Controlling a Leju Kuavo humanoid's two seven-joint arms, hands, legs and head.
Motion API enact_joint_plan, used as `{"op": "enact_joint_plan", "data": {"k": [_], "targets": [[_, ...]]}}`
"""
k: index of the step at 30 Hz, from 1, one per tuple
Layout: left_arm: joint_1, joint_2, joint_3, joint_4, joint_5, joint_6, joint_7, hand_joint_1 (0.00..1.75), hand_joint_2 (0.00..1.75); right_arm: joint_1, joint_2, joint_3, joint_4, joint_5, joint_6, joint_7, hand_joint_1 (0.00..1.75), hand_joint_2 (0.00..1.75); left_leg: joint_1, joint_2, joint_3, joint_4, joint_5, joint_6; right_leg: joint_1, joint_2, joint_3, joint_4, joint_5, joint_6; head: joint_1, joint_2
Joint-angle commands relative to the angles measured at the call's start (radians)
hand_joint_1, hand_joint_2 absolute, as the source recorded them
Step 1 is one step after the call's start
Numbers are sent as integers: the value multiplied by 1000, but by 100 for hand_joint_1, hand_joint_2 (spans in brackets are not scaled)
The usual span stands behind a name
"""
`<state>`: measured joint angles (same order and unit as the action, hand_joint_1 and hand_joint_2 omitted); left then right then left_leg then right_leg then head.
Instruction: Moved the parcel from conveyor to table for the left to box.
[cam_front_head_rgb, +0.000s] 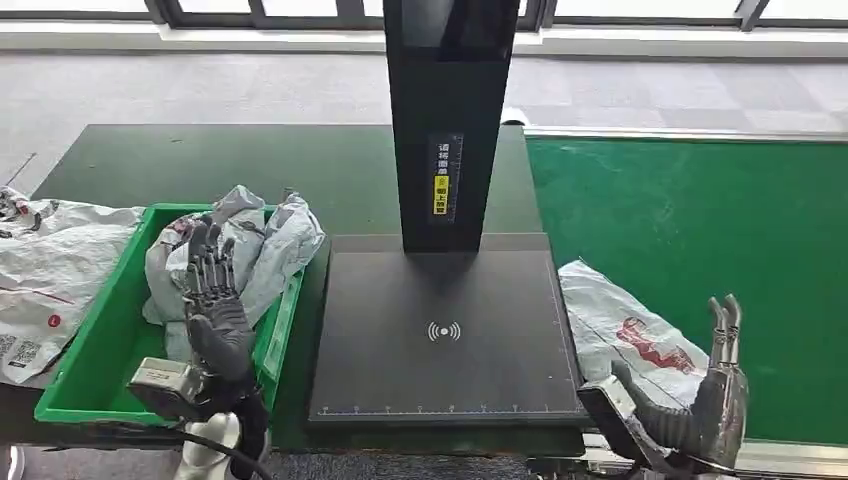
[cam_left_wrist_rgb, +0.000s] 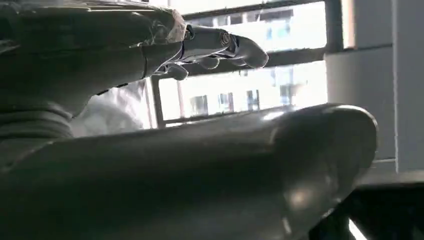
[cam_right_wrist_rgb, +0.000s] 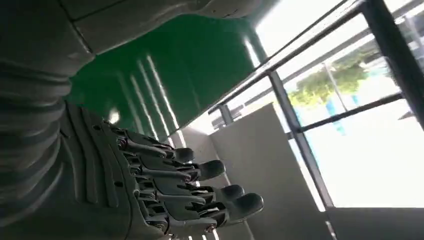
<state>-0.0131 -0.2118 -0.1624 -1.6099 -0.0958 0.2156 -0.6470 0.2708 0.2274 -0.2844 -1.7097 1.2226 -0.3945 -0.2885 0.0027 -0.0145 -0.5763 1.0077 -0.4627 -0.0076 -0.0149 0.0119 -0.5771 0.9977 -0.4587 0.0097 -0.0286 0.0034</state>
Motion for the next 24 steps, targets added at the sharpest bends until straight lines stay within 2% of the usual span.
{"op": "enact_joint_plan", "data": {"k": [1, 3, 4, 5, 6, 10, 23, 24], "targets": [[24, -29, -72, 135, -18, -24, 63, 0, 0, -223, -71, -211, 492, -15, 42, -11, 0, 175, 1, 1, 4, -5, 2, 0, 2, -1, 5, -7, 2, 0, 0, 0], [35, -34, -64, 150, -54, -11, 46, 0, 0, -295, -111, -193, 633, -8, 17, 0, 0, 175, 1, 4, 4, -5, 1, 0, 2, 1, 5, -6, 3, 0, 0, 0], [36, -40, -57, 164, -85, 5, 37, 0, 0, -342, -137, -182, 730, -16, 1, 6, 0, 0, 1, 5, 5, -5, 1, 0, 1, 3, 5, -6, 3, 0, 0, 0], [32, -45, -52, 175, -93, 8, 37, 0, 0, -364, -151, -176, 778, -11, -14, 13, 0, 0, 2, 6, 5, -3, 0, 0, 2, 4, 5, -5, 3, 0, 0, 0], [26, -45, -54, 184, -104, 6, 43, 0, 0, -383, -158, -180, 814, -28, -6, 13, 0, 175, 2, 8, 6, -6, 1, 0, 2, 6, 5, -8, 5, 0, 0, 0], [13, -52, -49, 199, -107, 5, 43, 0, 0, -398, -175, -172, 863, -49, -27, -1, 0, 175, 1, 3, 3, -2, 1, 0, 1, 2, 3, -2, 1, 1, 0, 0], [13, -52, -49, 199, -107, 5, 43, 0, 0, -398, -175, -172, 863, -49, -27, -1, 0, 175, 1, 3, 3, -2, 1, 0, 1, 1, 3, -2, 1, 0, 0, 0], [14, -52, -49, 197, -113, 5, 46, 0, 0, -397, -182, -160, 869, -31, -24, 22, 0, 175, 1, 3, 2, -2, 1, 0, 1, 2, 2, -2, 1, 0, 0, 0]]}}
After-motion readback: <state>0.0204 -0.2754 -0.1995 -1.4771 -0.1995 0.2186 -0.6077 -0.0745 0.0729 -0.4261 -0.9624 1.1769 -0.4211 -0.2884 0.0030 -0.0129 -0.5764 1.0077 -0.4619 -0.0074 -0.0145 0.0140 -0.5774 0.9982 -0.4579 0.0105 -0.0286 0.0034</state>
